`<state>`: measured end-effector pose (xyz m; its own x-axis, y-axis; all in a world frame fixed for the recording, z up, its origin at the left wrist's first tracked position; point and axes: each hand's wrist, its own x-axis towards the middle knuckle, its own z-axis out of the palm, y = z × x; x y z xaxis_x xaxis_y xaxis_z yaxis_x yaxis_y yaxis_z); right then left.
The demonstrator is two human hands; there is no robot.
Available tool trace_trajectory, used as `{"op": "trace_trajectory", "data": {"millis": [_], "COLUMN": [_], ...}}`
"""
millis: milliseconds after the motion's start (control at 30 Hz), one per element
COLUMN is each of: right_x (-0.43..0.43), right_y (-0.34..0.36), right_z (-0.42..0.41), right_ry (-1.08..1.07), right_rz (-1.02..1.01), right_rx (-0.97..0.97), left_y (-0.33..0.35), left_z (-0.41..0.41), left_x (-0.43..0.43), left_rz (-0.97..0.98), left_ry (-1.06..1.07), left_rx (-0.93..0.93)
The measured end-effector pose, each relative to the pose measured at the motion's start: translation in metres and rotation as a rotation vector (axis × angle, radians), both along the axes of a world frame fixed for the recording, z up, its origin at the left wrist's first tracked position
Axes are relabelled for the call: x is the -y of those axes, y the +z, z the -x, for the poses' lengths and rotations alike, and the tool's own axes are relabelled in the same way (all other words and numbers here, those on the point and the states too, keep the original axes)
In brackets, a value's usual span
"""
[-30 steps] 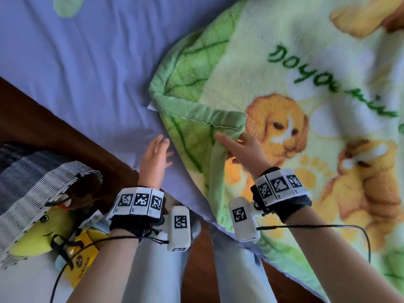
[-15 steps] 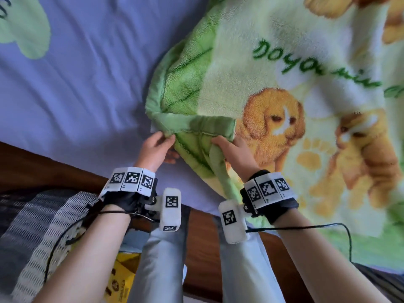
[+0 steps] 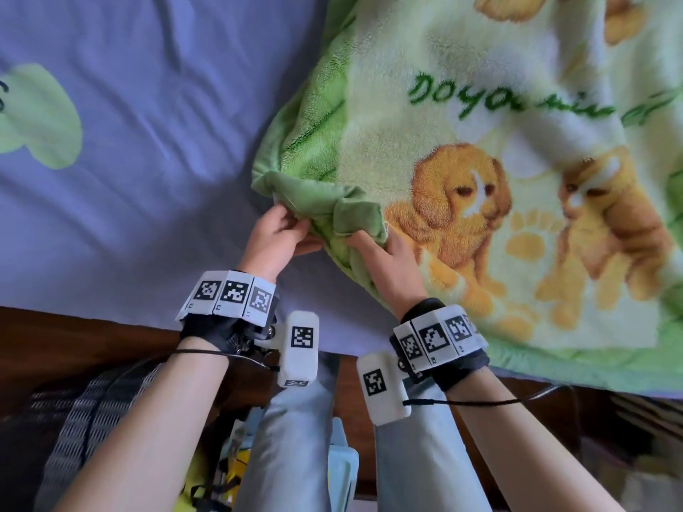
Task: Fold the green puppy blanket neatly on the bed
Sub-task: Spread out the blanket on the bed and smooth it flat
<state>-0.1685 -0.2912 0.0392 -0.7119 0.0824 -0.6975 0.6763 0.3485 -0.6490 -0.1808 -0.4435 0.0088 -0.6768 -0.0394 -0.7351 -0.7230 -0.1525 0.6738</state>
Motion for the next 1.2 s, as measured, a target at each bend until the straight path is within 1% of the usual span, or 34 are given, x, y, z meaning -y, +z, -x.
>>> {"op": "trace_trajectory", "data": {"millis": [100, 200, 300, 367, 467, 500, 567, 633, 733, 800, 900, 967, 1033, 1100, 1200], "right_x": [0.009, 0.019, 0.035, 0.046, 0.063, 0.067, 0.072, 0.077, 0.079, 0.075, 0.064, 0.054, 0.043, 0.032, 0.014], "right_y": [0.006, 0.011, 0.006, -0.004, -0.029, -0.039, -0.054, -0.062, -0.063, -0.063, -0.063, -0.066, -0.069, -0.074, -0.08], "right_z": [-0.002, -0.007, -0.014, -0.019, -0.03, -0.035, -0.044, -0.056, -0.069, -0.074, -0.076, -0.077, -0.075, -0.074, -0.077], "right_ry": [-0.048, -0.028, 0.085, 0.198, 0.389, 0.441, 0.5, 0.485, 0.502, 0.52, 0.454, 0.404, 0.334, 0.246, 0.178], "right_rz": [-0.012, 0.055, 0.073, 0.015, -0.073, -0.094, -0.119, -0.117, -0.119, -0.092, -0.016, -0.044, -0.072, -0.053, -0.051], "right_rx": [-0.119, -0.194, -0.19, -0.222, -0.237, -0.208, -0.117, -0.065, -0.098, -0.094, -0.017, -0.014, 0.013, 0.053, 0.061], "left_y": [0.01, 0.019, 0.024, 0.027, 0.028, 0.026, 0.018, 0.007, -0.013, -0.026, -0.041, -0.045, -0.045, -0.045, -0.041], "left_z": [0.015, 0.029, 0.036, 0.035, 0.028, 0.023, 0.011, -0.007, -0.04, -0.058, -0.078, -0.087, -0.09, -0.089, -0.091], "left_x": [-0.002, -0.001, 0.005, 0.016, 0.046, 0.058, 0.078, 0.089, 0.085, 0.076, 0.065, 0.061, 0.059, 0.058, 0.056], "left_rz": [-0.072, -0.088, -0.012, 0.012, -0.039, -0.028, 0.058, 0.131, 0.179, 0.248, 0.421, 0.555, 0.62, 0.601, 0.401], "left_ry": [-0.002, -0.002, -0.048, -0.052, 0.003, 0.008, 0.003, -0.02, -0.119, -0.179, -0.307, -0.383, -0.386, -0.351, -0.178], "left_rx": [-0.027, -0.07, -0.148, -0.157, -0.094, -0.059, 0.023, 0.097, 0.193, 0.244, 0.26, 0.27, 0.265, 0.272, 0.355]}}
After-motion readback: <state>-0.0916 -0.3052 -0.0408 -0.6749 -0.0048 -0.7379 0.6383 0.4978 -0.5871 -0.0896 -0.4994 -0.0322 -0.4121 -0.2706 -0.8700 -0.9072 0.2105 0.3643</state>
